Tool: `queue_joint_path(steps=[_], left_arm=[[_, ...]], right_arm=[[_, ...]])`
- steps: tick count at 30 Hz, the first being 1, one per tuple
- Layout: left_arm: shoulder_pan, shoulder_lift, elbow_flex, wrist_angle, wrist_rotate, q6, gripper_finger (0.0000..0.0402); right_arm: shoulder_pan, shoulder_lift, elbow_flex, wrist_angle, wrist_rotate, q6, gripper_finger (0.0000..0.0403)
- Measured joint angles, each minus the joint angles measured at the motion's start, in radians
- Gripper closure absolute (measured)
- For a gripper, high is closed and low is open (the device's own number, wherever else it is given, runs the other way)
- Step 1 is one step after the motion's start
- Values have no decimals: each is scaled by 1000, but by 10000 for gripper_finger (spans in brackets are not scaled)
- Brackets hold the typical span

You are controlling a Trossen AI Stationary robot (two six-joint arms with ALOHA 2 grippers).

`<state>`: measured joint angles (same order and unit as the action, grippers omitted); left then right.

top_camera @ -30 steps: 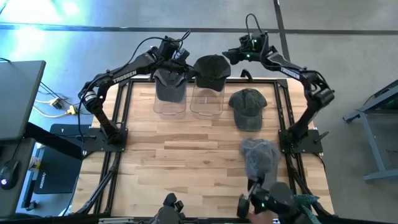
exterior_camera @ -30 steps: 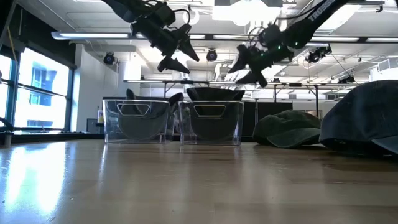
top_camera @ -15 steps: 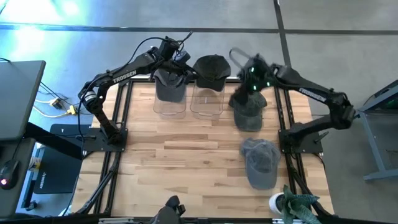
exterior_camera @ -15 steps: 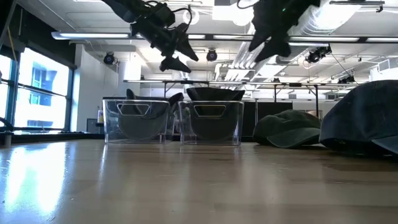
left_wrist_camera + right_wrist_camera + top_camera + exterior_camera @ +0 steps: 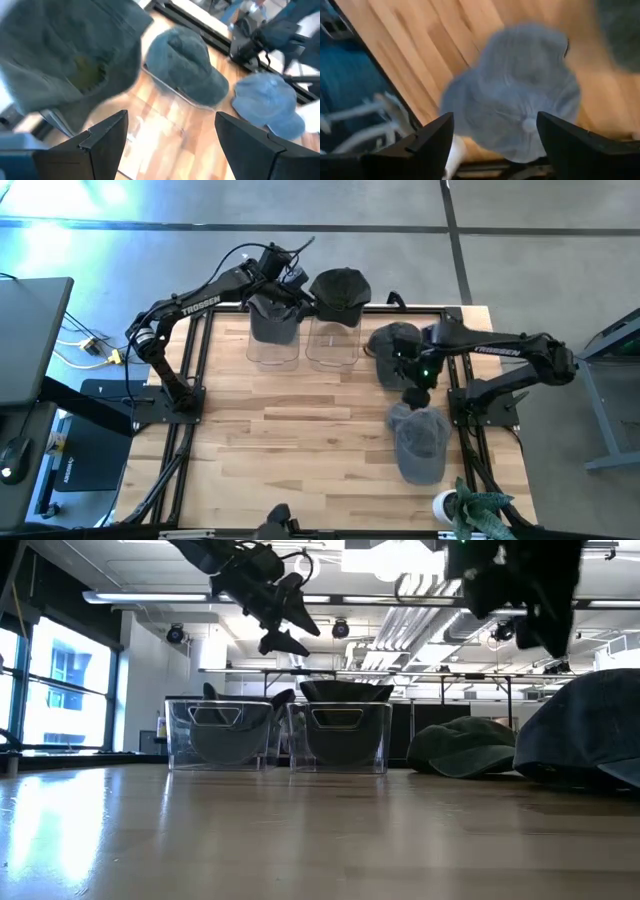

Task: Pick & Place hat
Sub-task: Put the gray cap into the left transparent bin

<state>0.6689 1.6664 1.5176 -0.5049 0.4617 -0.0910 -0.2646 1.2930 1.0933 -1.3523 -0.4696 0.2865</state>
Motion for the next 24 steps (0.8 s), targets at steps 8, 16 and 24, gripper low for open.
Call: queue_joint_path(steps=[8,16,24], left_arm=[[-163,-68,0,-83,-205,-53,110],[-354,-77,-1,-91,-317,-194,110],[-504,-77,-1,-88,-416,-309,110]], right_arm=[[-2,2,-247,186,-56,-97,127],[-1,3,-365,323,-161,-167,137],[58,3,-377,291,-314,-398,156]])
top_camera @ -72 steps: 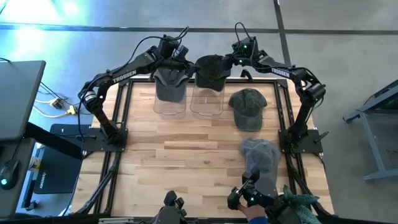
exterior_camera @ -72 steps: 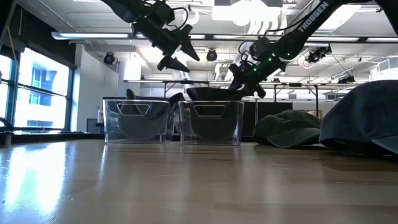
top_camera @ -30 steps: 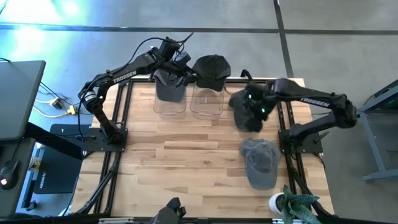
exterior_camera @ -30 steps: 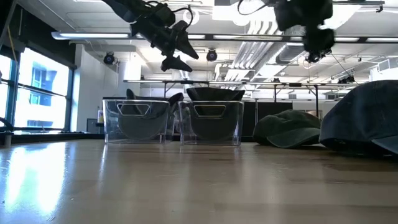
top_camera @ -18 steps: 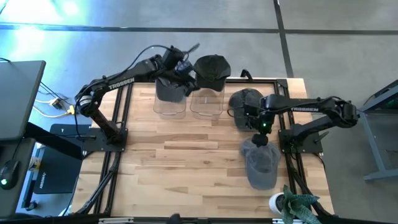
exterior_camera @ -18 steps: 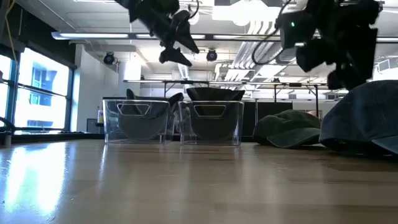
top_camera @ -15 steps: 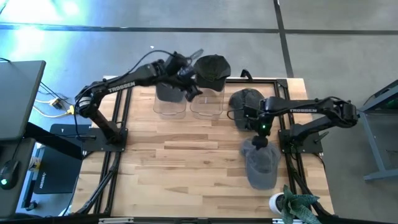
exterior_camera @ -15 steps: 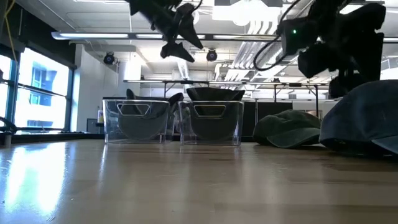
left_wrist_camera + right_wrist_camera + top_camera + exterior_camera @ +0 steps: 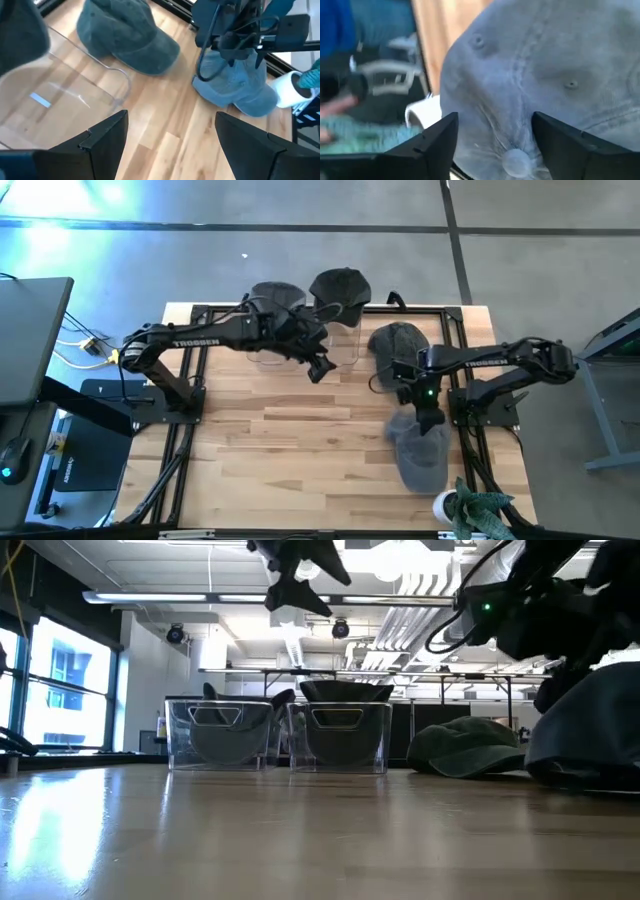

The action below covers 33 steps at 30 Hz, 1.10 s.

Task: Pick & Place hat
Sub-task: Put the gray cap into the left transparent bin

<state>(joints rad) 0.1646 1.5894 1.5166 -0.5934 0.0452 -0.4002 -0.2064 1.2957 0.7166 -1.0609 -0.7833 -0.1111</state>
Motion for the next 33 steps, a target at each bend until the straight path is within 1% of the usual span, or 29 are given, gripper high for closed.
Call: queue_joint_path(steps=[2,4,7,8,10,11,12,13,15,17,19,21,23,25,27,29,30,32,33], left_arm=[[-24,0,0,0,-4,-30,110],[-45,0,0,0,-10,-44,110],[-64,0,0,0,-30,-46,110],[-67,0,0,0,-30,-42,110],[-68,-8,0,-7,-29,-20,110],[-68,-22,-1,-25,-30,0,110],[-68,-39,-1,-34,-31,22,110],[-67,-56,1,-33,-33,47,110],[-67,-96,2,-56,-51,99,110],[-67,-134,1,-75,-64,160,110],[-67,-164,2,-69,-79,207,110],[-66,-201,1,-106,-97,240,110],[-66,-228,1,-132,-127,271,110],[-66,-255,3,-165,-163,280,110],[-66,-279,-3,-234,-211,284,110],[-66,-289,4,-229,-247,283,110],[-66,-302,2,-259,-258,275,110],[-66,-326,-5,-311,-272,268,110],[-67,-330,-10,-283,-272,266,110]], right_arm=[[35,0,0,-12,-42,-41,179],[75,0,0,-16,-84,-52,211],[143,0,0,-18,-98,-48,277],[164,0,0,-18,-99,-36,302],[198,0,8,-21,-98,38,357],[208,1,21,-21,-100,81,377],[215,1,41,-19,-105,122,385],[221,0,67,-14,-107,169,384],[224,0,131,22,-101,290,367],[213,0,197,123,-100,428,353],[197,0,252,277,-99,574,355],[182,-1,282,473,-85,717,372],[167,-1,284,671,-60,838,387],[157,-1,262,845,-27,942,387],[152,-1,230,963,35,1051,379],[152,-1,199,1039,141,1169,369],[153,-1,187,1070,199,1220,368],[169,0,176,1141,309,1294,374],[174,0,176,1169,347,1305,380]])
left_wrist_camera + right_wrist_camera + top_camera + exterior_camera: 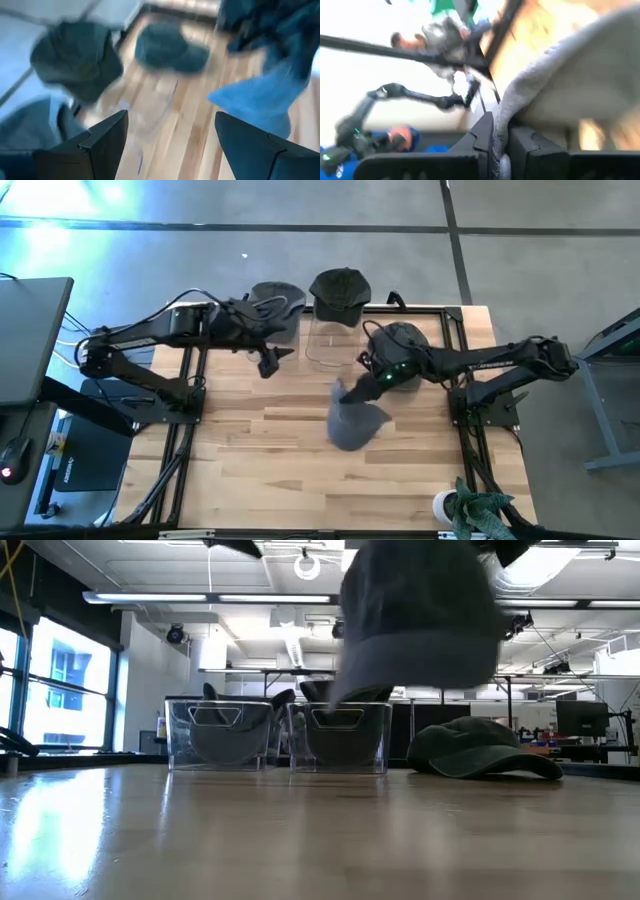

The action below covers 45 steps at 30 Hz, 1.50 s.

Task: Pick & Place hat
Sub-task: Put the gray cap into the left transparent bin

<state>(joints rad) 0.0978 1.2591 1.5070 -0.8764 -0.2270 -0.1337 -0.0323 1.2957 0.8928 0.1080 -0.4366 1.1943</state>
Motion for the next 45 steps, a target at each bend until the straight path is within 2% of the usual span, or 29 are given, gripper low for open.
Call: queue_joint_path(steps=[4,6,8,10,12,14,18,23,27,33,35,39,42,45], left_arm=[[0,-77,-125,61,62,-16,110],[0,-117,-218,242,151,-32,110],[2,-155,-318,329,230,-53,110],[-1,-158,-388,530,277,-67,110],[0,-154,-448,644,331,-80,110],[0,-117,-473,793,376,-81,110],[0,-7,-482,983,377,-81,110],[1,107,-480,1173,464,-92,110],[1,182,-435,1194,618,-119,110],[0,279,-386,1196,749,-141,110],[2,295,-374,1193,810,-163,110],[5,310,-367,1180,854,-183,113],[23,310,-368,1161,934,-191,136],[35,311,-369,1129,1028,-216,178]], right_arm=[[17,-1,4,78,82,2,388],[24,-1,4,109,119,-3,385],[28,2,4,132,139,-17,375],[29,2,4,145,138,-34,370],[29,3,4,161,137,-57,373],[29,3,4,178,135,-80,382],[28,3,4,219,134,-144,388],[27,6,4,216,96,-175,368],[27,8,4,209,48,-212,373],[25,9,2,194,-23,-242,388],[20,10,2,194,-48,-246,381],[8,10,2,183,-72,-259,361],[-14,8,4,191,-88,-274,367],[-43,6,5,207,-90,-291,384]])
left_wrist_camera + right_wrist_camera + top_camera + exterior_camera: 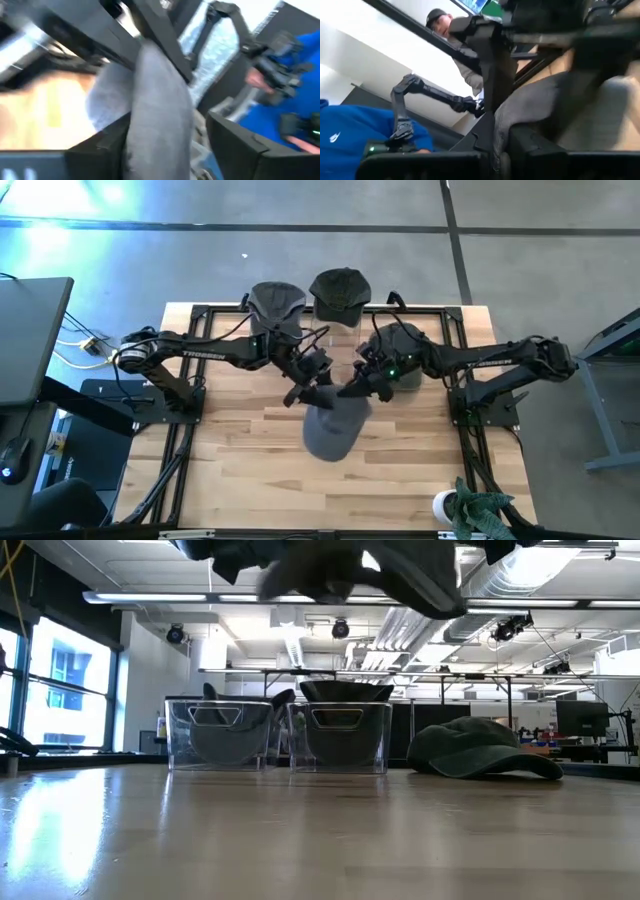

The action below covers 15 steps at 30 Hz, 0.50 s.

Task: Pick & Place hat
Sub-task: Put the gray cap into the left transparent bin

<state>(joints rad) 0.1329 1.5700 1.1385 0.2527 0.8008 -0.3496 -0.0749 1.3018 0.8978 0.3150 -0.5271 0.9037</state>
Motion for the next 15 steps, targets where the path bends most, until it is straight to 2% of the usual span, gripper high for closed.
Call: queue_joint_path(steps=[5,11,13,15], left_arm=[[-2,0,0,-23,52,-49,262],[-2,-3,0,-21,78,-109,378],[-1,-22,-3,-27,93,-110,393],[-2,-41,-2,-18,102,-107,387]], right_arm=[[-52,0,0,5,-23,-25,387],[-78,0,0,5,-69,-39,356],[-78,0,0,6,-74,-74,353],[-72,0,0,8,-75,-104,351]])
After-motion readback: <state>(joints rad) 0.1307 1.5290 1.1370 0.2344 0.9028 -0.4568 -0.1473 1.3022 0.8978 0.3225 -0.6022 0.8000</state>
